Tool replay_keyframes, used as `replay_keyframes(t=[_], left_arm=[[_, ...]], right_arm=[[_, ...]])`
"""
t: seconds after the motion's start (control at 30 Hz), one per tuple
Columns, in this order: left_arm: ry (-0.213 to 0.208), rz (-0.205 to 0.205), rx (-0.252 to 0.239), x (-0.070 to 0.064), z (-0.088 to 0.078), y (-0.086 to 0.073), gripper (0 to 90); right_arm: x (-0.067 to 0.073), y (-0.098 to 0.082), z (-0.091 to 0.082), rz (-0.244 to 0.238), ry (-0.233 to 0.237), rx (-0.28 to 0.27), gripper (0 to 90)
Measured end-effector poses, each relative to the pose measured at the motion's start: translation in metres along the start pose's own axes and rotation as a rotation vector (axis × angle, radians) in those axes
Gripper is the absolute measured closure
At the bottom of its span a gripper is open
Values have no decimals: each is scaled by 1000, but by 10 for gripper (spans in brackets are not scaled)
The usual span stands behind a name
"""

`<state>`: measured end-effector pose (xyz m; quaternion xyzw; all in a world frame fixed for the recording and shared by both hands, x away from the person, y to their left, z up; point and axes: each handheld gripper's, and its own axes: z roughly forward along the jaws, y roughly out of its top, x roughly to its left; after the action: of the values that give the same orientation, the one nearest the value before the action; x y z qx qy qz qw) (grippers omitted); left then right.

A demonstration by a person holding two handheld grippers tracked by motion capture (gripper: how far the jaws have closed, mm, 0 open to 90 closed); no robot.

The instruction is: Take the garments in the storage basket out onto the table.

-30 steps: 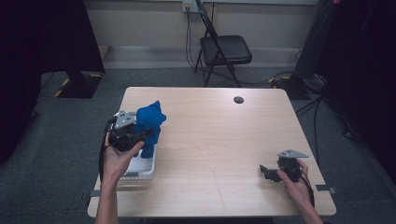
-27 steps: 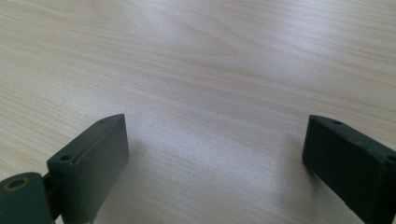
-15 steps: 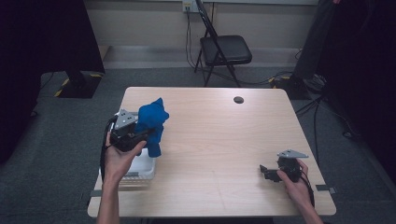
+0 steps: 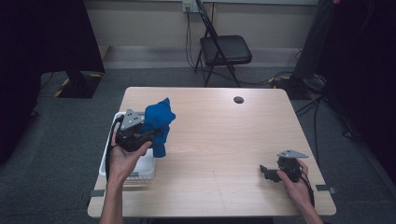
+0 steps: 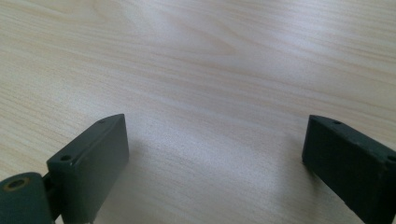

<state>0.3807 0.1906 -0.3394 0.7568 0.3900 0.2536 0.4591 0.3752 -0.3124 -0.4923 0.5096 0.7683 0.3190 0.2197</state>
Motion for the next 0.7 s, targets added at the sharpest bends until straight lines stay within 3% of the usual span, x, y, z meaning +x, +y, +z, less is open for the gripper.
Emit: replay_keyframes(t=[0.47,0.7], left_arm=[[-11,19,-38,-16,0,10,693],[-24,66,-47,-29,3,16,693]], right_arm=[[0,0,0,0,0,0,60],[0,0,0,0,0,0,60]])
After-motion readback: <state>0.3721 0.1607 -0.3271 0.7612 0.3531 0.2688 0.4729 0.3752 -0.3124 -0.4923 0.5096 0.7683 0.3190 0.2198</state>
